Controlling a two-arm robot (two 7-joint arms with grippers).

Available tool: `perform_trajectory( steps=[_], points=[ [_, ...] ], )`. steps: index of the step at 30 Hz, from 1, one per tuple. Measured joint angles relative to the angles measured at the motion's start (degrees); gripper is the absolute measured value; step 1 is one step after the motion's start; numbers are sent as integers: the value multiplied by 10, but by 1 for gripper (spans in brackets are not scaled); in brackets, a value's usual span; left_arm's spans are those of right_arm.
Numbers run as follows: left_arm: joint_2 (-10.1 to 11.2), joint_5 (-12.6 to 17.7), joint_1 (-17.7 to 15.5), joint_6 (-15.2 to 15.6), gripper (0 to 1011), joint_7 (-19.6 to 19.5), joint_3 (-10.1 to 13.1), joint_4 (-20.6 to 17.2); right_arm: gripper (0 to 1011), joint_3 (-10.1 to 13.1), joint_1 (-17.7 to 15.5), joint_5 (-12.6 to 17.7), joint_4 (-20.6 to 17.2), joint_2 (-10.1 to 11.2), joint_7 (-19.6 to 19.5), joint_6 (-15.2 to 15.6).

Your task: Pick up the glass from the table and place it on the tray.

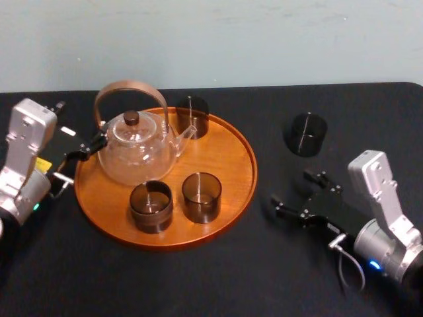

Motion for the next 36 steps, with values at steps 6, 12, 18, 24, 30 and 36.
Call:
perform_trajectory(
  steps=[6, 12, 18, 24, 30, 36],
  points=[
    [0, 0, 0, 0, 1010, 0, 0, 0, 1002, 20, 2, 5, 7, -3, -2, 0],
    [0, 0, 0, 0, 1009, 0, 0, 0, 1002, 34, 12, 11, 20, -10, -5, 3],
    [0, 0, 0, 0, 1009, 0, 0, 0, 1002, 44, 33, 13, 41, -18, -12, 12],
    [0, 0, 0, 0, 1010, 0, 0, 0, 1002, 52, 48, 11, 59, -22, -16, 17],
    [0, 0, 0, 0, 1010, 0, 0, 0, 1002, 58, 56, 10, 71, -24, -18, 21],
    [0, 0, 0, 0, 1009, 0, 0, 0, 1002, 63, 73, 7, 92, -29, -19, 26]
  ],
)
